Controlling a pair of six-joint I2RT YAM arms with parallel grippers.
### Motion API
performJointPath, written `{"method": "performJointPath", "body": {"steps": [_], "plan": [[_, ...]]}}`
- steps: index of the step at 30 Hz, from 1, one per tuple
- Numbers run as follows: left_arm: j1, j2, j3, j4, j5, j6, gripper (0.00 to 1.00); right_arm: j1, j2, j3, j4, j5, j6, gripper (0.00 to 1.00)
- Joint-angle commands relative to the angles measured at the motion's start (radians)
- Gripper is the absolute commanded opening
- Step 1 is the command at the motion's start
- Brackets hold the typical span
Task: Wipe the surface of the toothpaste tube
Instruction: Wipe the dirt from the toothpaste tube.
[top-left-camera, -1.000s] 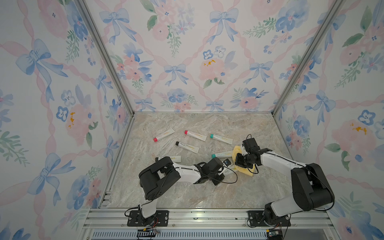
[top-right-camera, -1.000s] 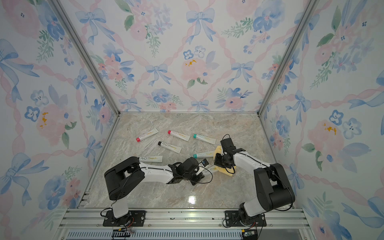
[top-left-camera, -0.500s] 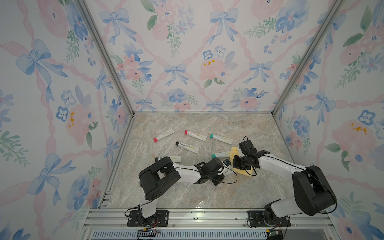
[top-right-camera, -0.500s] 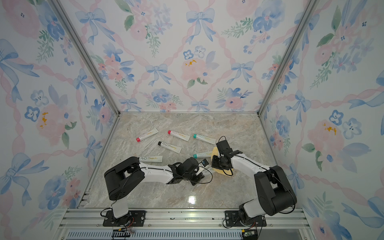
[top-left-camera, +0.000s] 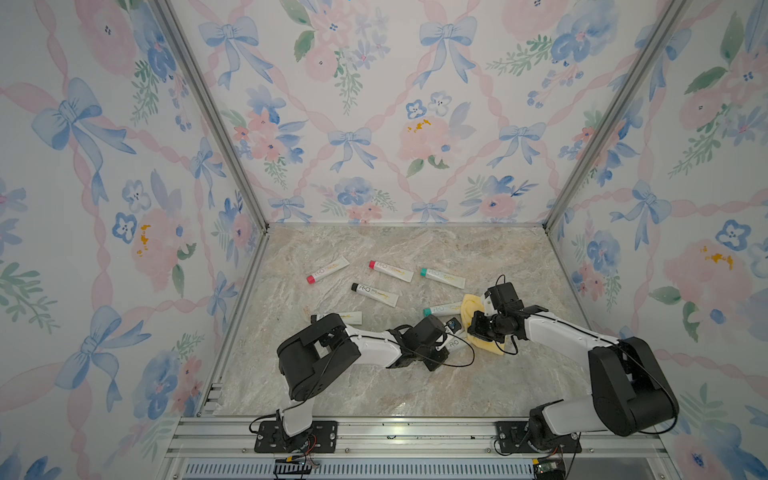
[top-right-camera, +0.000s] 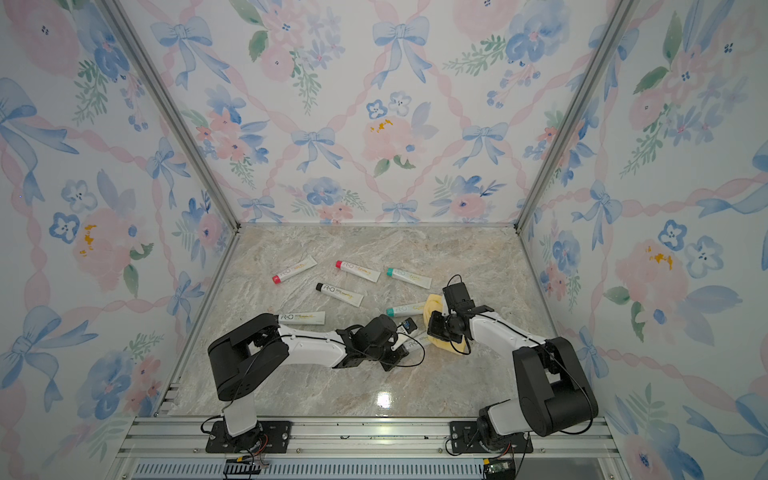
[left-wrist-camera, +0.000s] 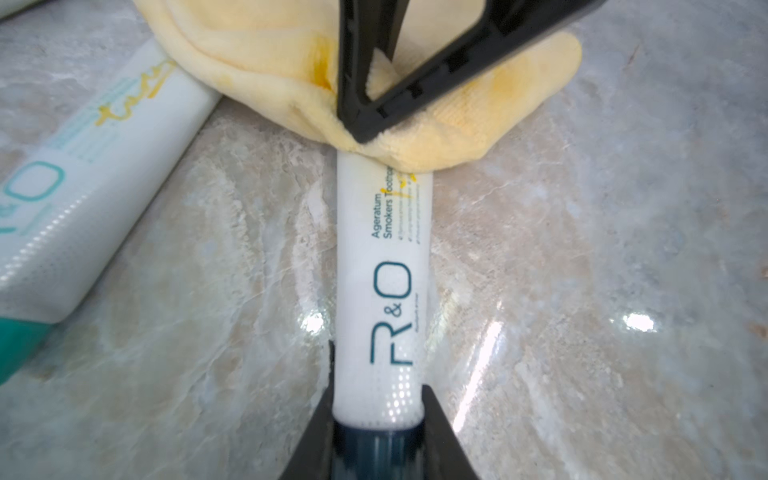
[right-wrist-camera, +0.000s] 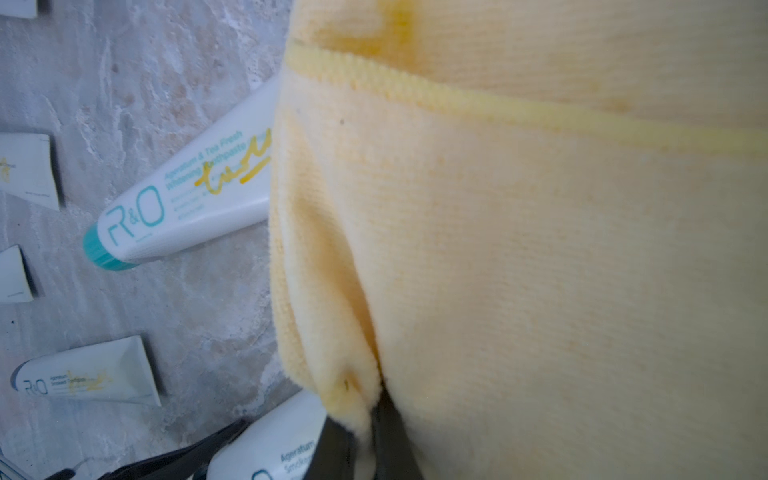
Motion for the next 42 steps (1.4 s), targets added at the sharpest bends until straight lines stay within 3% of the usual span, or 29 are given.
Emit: {"method": "performJointPath", "body": {"steps": [1, 8, 13, 19, 26, 30, 42], "plan": [[0.014, 0.005, -0.044, -0.111, -0.018, -0.016, 0.14, -0.019, 0.024, -0.009, -0.140, 0.074, -0.021, 0.09], [0.031, -0.007, -0.064, -0.108, -0.023, -0.016, 0.13, -0.014, 0.005, -0.002, -0.167, 0.142, -0.041, 0.09], [0.045, -0.018, -0.069, -0.104, -0.016, -0.019, 0.13, 0.057, 0.052, 0.032, -0.166, 0.148, -0.038, 0.09], [0.051, -0.007, -0.069, -0.103, -0.025, -0.020, 0.13, 0.174, 0.092, 0.060, -0.142, 0.080, 0.017, 0.09], [0.069, -0.009, -0.071, -0.098, -0.024, -0.022, 0.13, 0.228, 0.103, 0.064, -0.092, 0.011, 0.069, 0.10], [0.072, -0.007, -0.074, -0.096, -0.025, -0.025, 0.13, 0.204, 0.119, 0.060, -0.094, 0.018, 0.056, 0.10], [0.080, -0.008, -0.077, -0.095, -0.019, -0.024, 0.13, -0.012, 0.082, 0.054, -0.182, 0.113, -0.076, 0.10]]}}
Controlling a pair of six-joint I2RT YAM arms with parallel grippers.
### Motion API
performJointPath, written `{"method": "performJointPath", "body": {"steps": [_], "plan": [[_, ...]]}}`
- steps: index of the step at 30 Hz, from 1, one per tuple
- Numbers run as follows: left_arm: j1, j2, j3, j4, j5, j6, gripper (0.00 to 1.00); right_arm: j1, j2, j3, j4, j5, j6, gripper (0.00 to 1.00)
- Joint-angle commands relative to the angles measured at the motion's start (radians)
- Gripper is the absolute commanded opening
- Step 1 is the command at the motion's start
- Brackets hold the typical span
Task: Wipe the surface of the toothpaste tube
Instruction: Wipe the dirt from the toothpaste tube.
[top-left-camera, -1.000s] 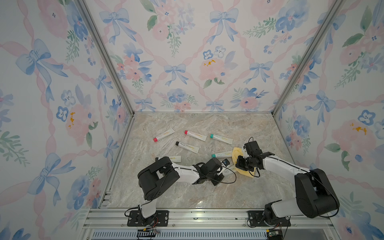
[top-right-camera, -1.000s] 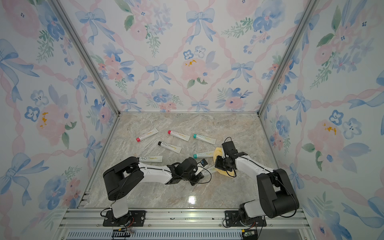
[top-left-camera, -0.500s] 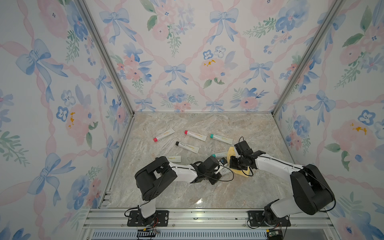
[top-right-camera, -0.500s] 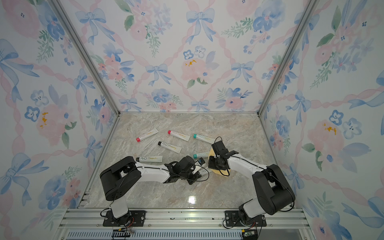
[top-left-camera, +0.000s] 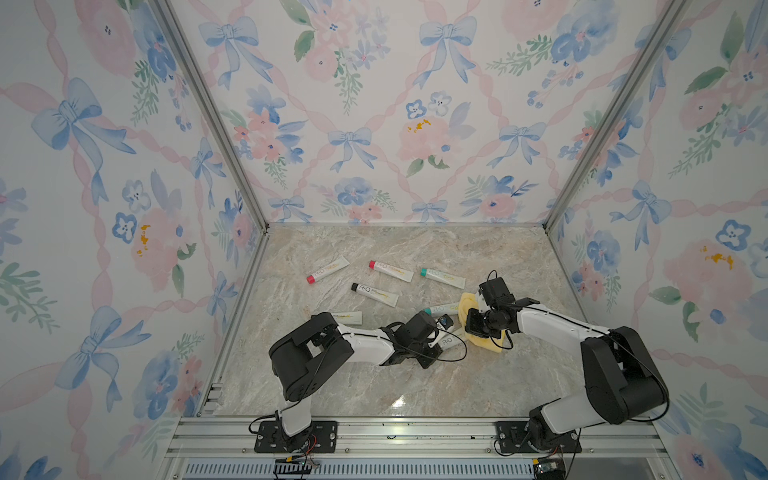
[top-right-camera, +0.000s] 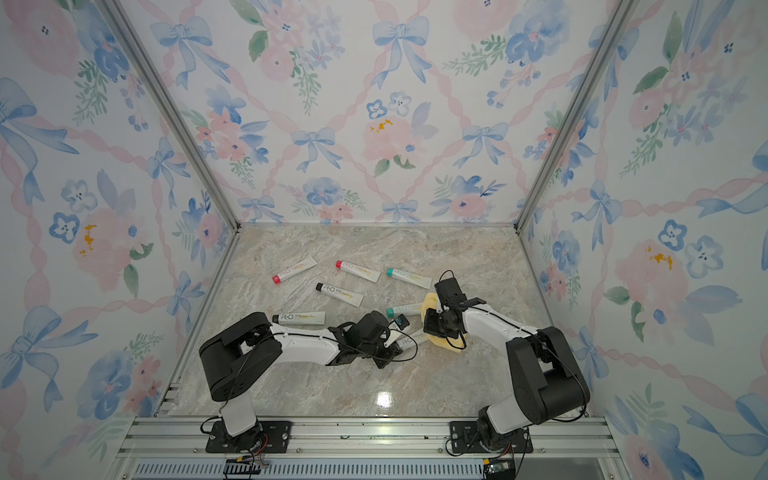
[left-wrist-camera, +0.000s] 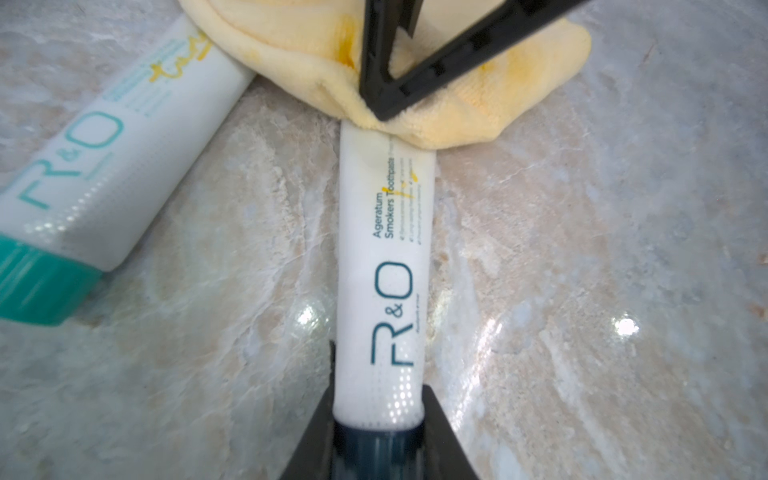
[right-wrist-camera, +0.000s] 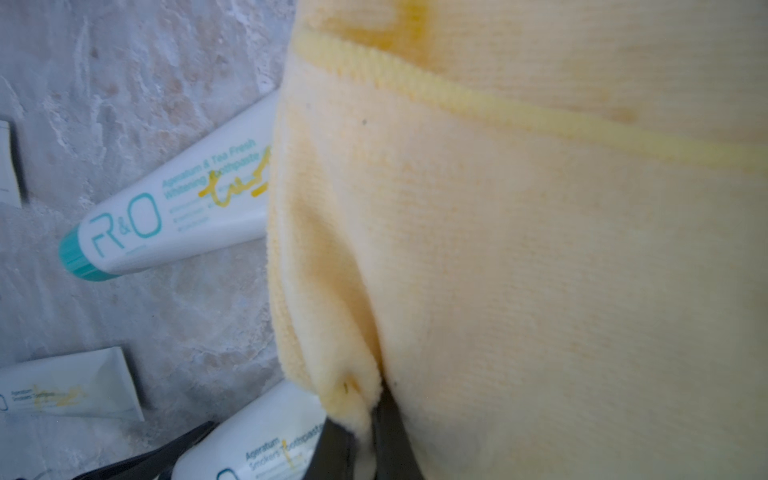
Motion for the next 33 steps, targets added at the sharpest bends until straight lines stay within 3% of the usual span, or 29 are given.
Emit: {"method": "performJointPath", "body": {"steps": [1, 5, 15, 23, 27, 33], "plan": [[0.029, 0.033, -0.030, -0.089, -0.057, -0.017, 0.13, -0.045, 0.016, -0.029, -0.112, 0.054, -0.049, 0.10], [0.029, 0.035, -0.028, -0.087, -0.052, -0.019, 0.13, -0.030, 0.023, -0.022, -0.114, 0.049, -0.051, 0.10], [0.029, 0.048, -0.017, -0.083, -0.052, -0.020, 0.13, 0.164, 0.022, -0.038, -0.096, -0.044, 0.033, 0.10], [0.027, 0.057, -0.012, -0.079, -0.043, -0.019, 0.13, 0.205, 0.035, -0.054, -0.008, -0.156, 0.101, 0.10], [0.027, 0.053, -0.014, -0.079, -0.045, -0.021, 0.13, 0.166, 0.046, -0.062, -0.026, -0.128, 0.078, 0.10], [0.028, 0.048, -0.020, -0.078, -0.052, -0.023, 0.13, 0.083, -0.008, -0.050, -0.133, 0.058, 0.001, 0.10]]}}
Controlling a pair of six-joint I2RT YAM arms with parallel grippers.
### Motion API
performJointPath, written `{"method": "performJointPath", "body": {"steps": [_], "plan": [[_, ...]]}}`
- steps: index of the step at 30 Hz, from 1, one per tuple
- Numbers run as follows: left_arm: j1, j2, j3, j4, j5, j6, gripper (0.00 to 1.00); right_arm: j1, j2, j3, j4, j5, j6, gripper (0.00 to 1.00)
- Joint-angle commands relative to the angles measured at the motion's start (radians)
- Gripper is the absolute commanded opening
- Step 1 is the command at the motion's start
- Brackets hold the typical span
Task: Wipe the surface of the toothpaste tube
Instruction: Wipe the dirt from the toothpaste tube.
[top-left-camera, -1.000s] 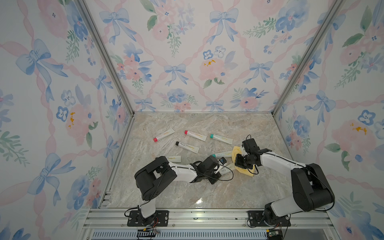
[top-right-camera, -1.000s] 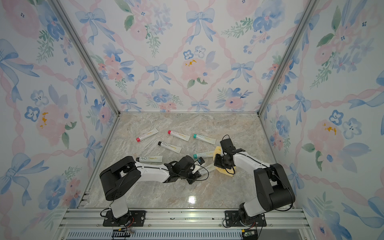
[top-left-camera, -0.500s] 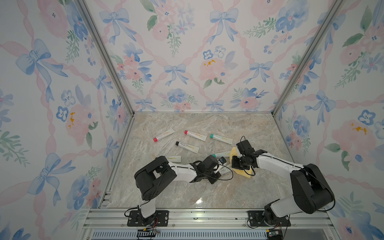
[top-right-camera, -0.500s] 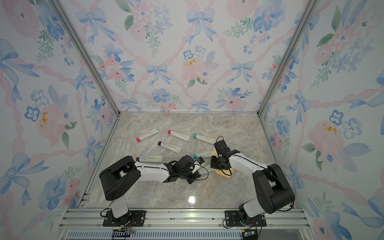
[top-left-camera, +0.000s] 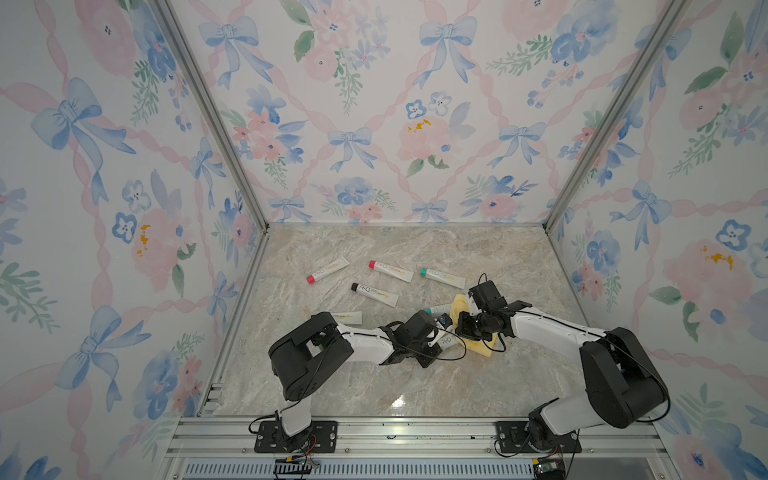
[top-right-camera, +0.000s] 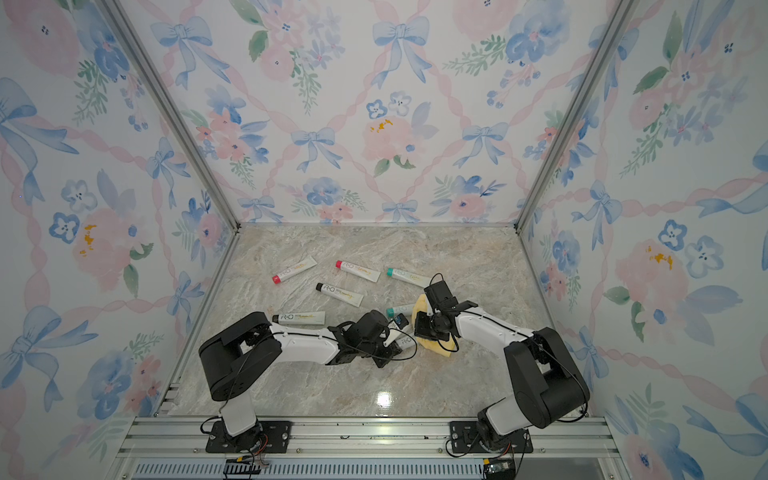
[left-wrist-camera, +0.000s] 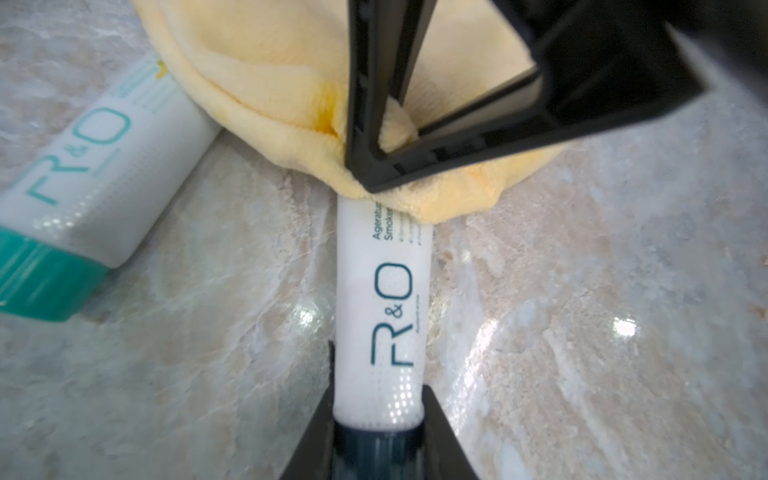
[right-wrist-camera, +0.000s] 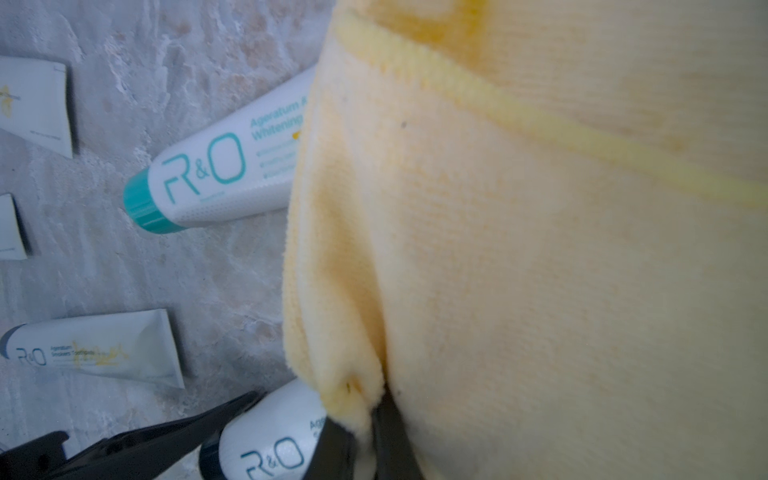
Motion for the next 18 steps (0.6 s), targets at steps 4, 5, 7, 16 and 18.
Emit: {"method": "performJointPath", "body": {"steps": [4, 5, 7, 16, 18], "plan": [[0.020, 0.049, -0.020, -0.077, -0.055, -0.021, 0.14, -0.096, -0.007, -0.038, -0.180, 0.093, -0.076, 0.10], [0.021, 0.050, -0.021, -0.077, -0.052, -0.020, 0.14, -0.101, -0.004, -0.035, -0.179, 0.093, -0.083, 0.10], [0.020, 0.052, -0.019, -0.077, -0.050, -0.019, 0.14, -0.102, 0.008, -0.031, -0.177, 0.084, -0.086, 0.10], [0.021, 0.057, -0.013, -0.077, -0.042, -0.019, 0.14, -0.012, -0.019, -0.041, -0.128, -0.076, -0.019, 0.10], [0.018, 0.061, -0.010, -0.077, -0.040, -0.018, 0.14, 0.004, -0.030, -0.049, -0.101, -0.125, 0.010, 0.10]]}}
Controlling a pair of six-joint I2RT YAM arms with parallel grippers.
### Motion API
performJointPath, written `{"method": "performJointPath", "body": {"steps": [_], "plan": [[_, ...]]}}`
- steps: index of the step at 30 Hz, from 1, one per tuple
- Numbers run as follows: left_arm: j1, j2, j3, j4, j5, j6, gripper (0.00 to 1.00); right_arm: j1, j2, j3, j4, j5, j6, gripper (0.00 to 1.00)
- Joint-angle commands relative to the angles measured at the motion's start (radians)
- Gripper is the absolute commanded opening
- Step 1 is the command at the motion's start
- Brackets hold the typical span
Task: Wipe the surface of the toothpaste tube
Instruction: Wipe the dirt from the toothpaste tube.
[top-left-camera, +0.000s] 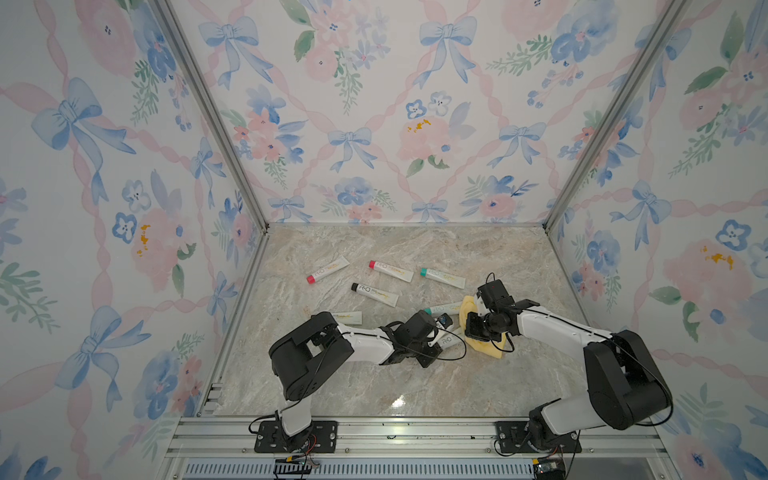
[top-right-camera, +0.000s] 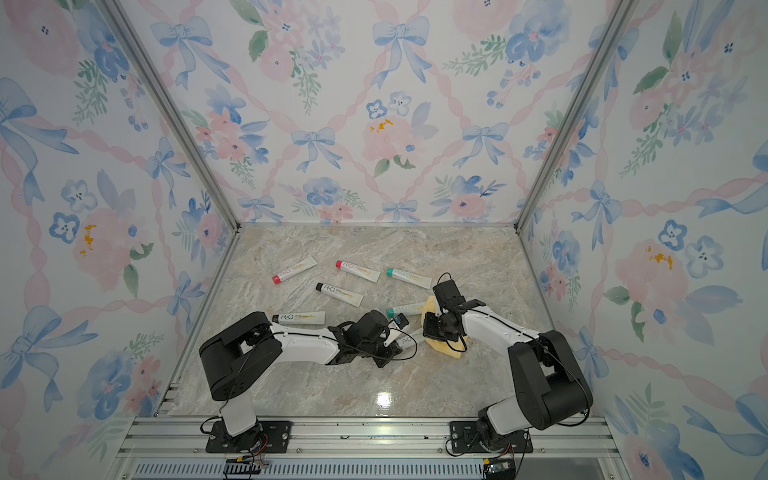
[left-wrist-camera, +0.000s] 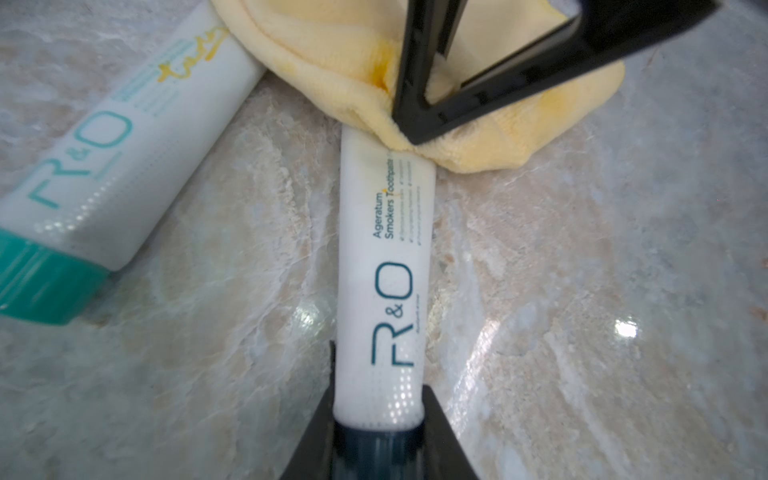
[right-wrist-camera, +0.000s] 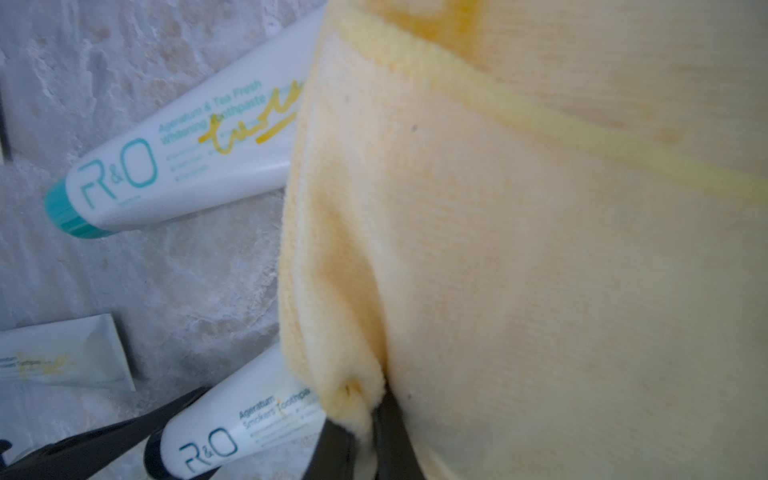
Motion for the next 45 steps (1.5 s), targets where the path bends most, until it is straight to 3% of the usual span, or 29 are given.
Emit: {"method": "performJointPath", "body": {"steps": [1, 11, 16, 24, 37, 45], "plan": [[0.018, 0.061, -0.010, -0.081, -0.041, -0.018, 0.14, 0.052, -0.007, -0.040, -0.031, -0.134, 0.055, 0.10], [0.016, 0.062, -0.011, -0.081, -0.042, -0.018, 0.14, 0.040, 0.085, -0.019, 0.016, -0.126, 0.055, 0.10], [0.016, 0.061, -0.011, -0.081, -0.042, -0.018, 0.14, -0.045, 0.091, -0.007, -0.039, -0.003, -0.003, 0.10], [0.016, 0.061, -0.011, -0.081, -0.041, -0.018, 0.14, -0.153, 0.082, 0.019, -0.055, 0.010, -0.043, 0.10], [0.005, 0.081, -0.001, -0.076, -0.029, -0.015, 0.14, 0.021, 0.093, 0.033, -0.012, -0.095, 0.047, 0.10], [0.001, 0.084, -0.001, -0.076, -0.021, -0.012, 0.14, 0.052, 0.100, 0.039, 0.039, -0.140, 0.090, 0.10]]}}
